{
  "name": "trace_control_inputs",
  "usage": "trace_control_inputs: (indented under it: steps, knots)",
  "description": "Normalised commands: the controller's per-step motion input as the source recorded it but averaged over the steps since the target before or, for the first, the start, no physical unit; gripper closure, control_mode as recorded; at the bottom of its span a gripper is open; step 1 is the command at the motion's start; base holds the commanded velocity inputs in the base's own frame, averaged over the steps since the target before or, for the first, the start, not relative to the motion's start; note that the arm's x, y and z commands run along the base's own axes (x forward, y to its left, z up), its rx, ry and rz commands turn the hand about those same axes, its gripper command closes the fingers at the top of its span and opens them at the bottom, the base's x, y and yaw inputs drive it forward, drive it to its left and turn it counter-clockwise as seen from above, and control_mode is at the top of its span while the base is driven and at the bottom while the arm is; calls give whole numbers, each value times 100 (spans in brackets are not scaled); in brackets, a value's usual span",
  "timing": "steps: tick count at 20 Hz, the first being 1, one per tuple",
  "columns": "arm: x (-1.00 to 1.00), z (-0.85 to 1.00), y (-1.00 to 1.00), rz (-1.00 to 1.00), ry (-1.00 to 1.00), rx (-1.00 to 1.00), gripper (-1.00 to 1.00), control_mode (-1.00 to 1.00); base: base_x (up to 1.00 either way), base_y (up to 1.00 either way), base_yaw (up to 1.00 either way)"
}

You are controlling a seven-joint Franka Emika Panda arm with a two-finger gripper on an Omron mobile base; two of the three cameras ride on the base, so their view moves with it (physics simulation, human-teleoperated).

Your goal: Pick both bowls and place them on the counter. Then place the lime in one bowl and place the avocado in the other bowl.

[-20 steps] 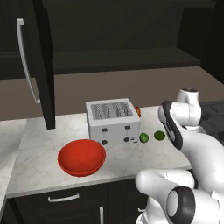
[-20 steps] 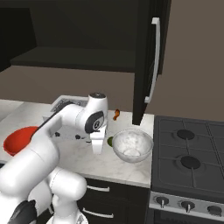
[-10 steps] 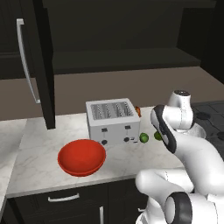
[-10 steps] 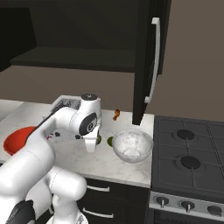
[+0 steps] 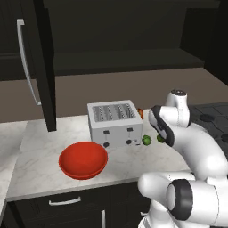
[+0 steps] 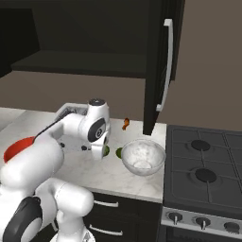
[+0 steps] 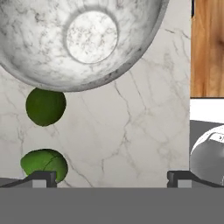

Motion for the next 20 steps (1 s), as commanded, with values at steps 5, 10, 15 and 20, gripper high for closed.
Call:
trace_control_inputs:
  steps: [5, 10, 15, 20]
  knots:
    - [24, 0, -6, -11, 0, -1, -100, -100, 0, 0, 0]
    - [16, -7, -1, -8, 0, -3, -100, -100, 0, 0, 0]
    - [10, -15, -1, -6, 0, -4, -100, -100, 0, 0, 0]
    - [11, -17, -3, -6, 2, -6, -100, -100, 0, 0, 0]
